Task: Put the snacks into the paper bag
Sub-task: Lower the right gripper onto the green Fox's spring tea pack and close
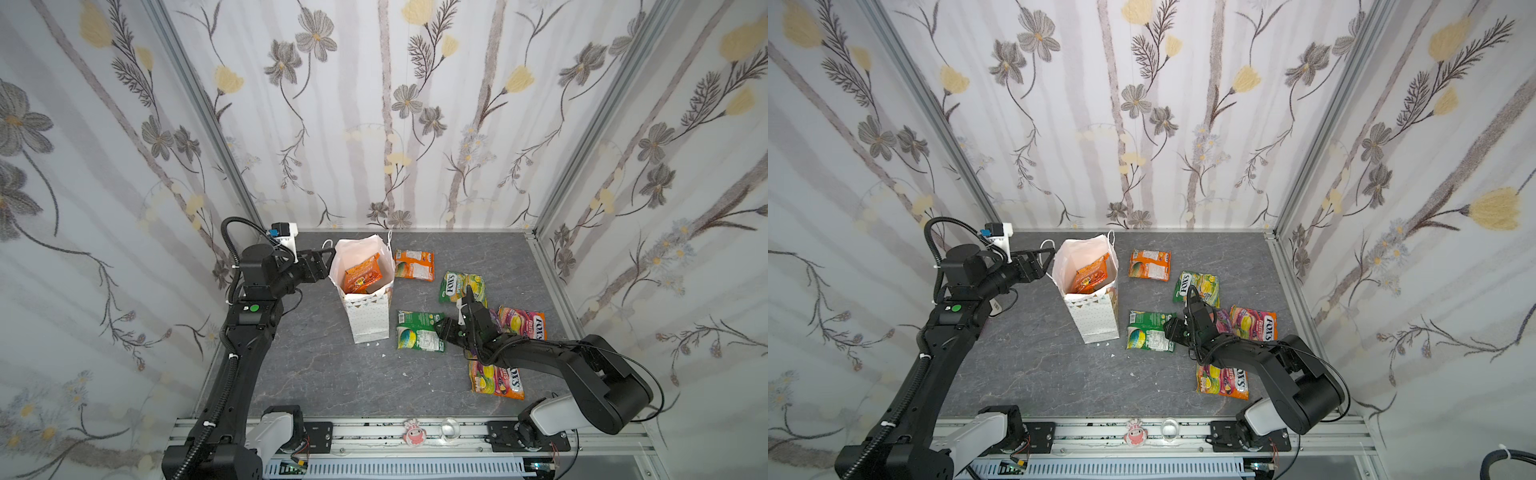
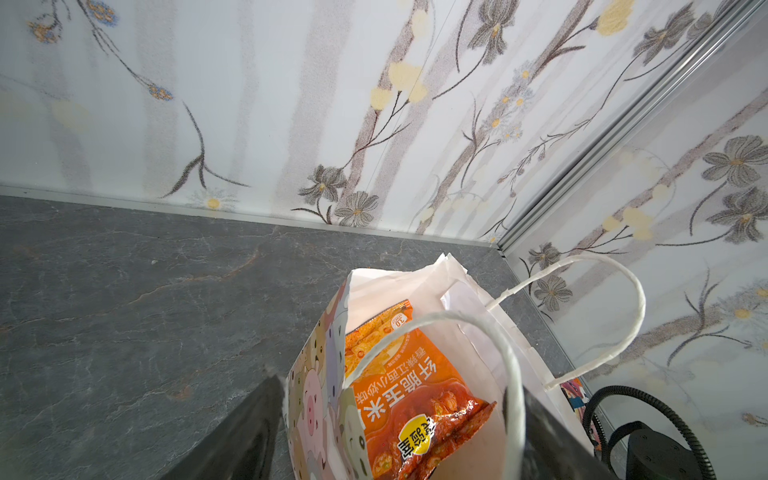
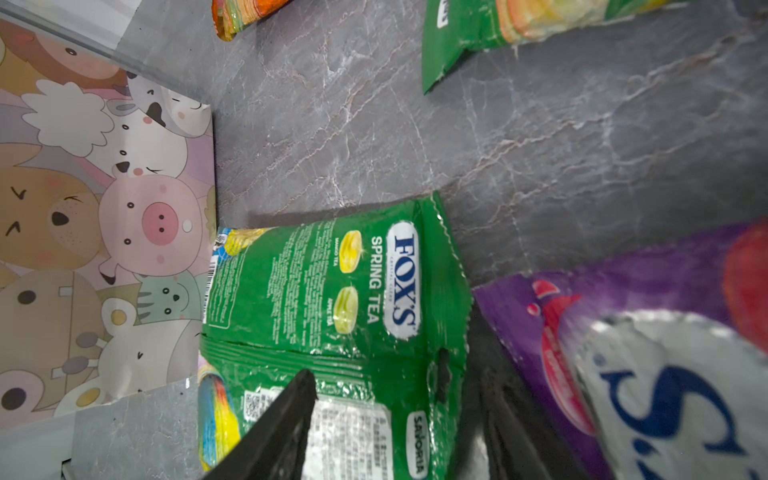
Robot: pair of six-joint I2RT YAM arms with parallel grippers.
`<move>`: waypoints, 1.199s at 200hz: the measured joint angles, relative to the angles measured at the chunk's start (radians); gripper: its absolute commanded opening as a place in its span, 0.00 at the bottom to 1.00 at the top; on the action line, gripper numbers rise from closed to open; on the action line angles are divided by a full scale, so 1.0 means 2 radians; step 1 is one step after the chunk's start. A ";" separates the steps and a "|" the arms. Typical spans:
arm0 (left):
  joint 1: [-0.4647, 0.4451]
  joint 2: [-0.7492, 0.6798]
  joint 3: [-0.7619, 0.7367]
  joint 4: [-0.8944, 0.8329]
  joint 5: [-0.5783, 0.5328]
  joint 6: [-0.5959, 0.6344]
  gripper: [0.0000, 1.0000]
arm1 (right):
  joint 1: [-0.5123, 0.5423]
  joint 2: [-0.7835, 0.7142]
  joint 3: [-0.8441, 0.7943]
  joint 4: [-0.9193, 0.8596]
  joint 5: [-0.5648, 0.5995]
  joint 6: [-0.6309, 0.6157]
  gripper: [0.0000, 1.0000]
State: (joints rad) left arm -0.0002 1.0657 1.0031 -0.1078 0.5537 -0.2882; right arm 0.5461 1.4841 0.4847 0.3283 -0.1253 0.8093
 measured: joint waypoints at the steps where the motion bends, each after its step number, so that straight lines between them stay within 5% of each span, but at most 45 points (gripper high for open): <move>1: 0.000 0.000 0.000 0.000 0.000 0.000 0.83 | 0.000 0.001 0.000 0.000 0.000 0.000 0.61; 57: 0.000 -0.001 0.000 0.000 0.000 0.000 0.83 | -0.002 0.040 0.028 0.010 0.001 -0.010 0.51; 117: 0.000 0.000 0.000 0.000 0.000 0.000 0.83 | -0.003 0.078 0.044 0.034 0.010 -0.016 0.29; 240: 0.000 -0.002 0.000 0.000 0.000 0.000 0.83 | -0.003 0.064 0.030 0.021 0.007 -0.016 0.03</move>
State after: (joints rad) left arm -0.0002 1.0622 1.0031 -0.1070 0.5541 -0.2886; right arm 0.5392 1.6112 0.5453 0.3698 -0.1116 0.7769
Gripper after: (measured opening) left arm 0.833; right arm 0.059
